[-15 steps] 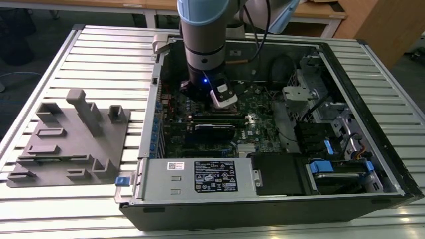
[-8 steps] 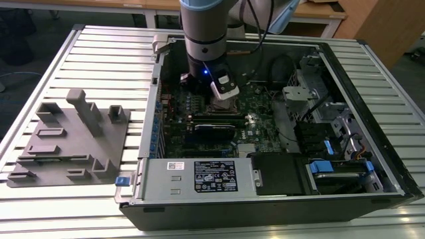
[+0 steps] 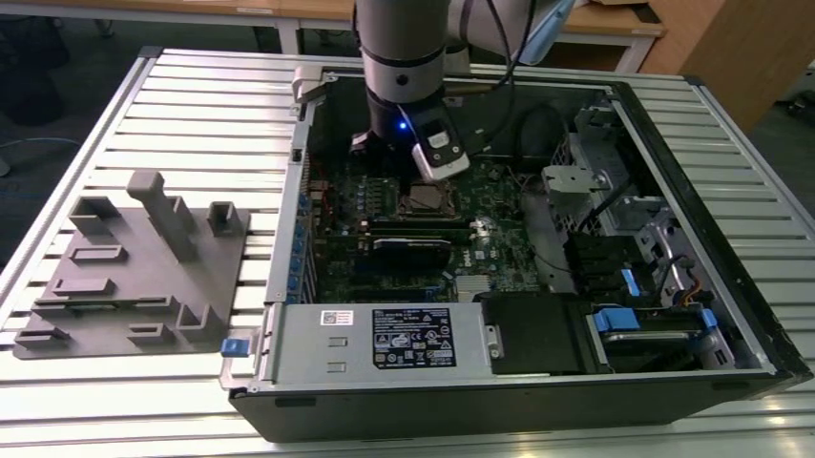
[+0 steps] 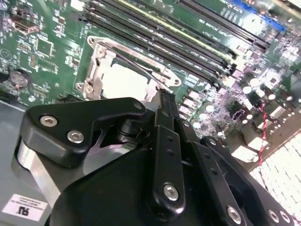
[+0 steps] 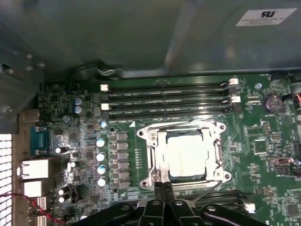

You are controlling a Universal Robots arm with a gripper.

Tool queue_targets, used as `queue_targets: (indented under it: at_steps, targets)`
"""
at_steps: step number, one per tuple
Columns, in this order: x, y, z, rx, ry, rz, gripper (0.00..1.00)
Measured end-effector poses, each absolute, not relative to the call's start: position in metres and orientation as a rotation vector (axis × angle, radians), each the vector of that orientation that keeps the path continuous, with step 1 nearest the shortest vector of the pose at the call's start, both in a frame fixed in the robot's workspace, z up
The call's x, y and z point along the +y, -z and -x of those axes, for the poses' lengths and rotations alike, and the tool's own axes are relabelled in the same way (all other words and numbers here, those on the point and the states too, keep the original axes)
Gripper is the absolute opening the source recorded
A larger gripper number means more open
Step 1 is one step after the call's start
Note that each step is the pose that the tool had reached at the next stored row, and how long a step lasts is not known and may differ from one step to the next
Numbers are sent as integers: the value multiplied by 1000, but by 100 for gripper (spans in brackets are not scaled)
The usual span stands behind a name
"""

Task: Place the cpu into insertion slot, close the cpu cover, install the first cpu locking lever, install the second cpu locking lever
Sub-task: 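Install the second cpu locking lever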

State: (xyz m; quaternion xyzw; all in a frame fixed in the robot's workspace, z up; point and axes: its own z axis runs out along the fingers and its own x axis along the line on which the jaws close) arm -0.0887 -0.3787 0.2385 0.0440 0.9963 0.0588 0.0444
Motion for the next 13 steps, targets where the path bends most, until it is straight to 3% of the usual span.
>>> queue_targets:
  at_steps: [13]
  targets:
    - [-374, -240, 76, 3062, -183, -137, 11]
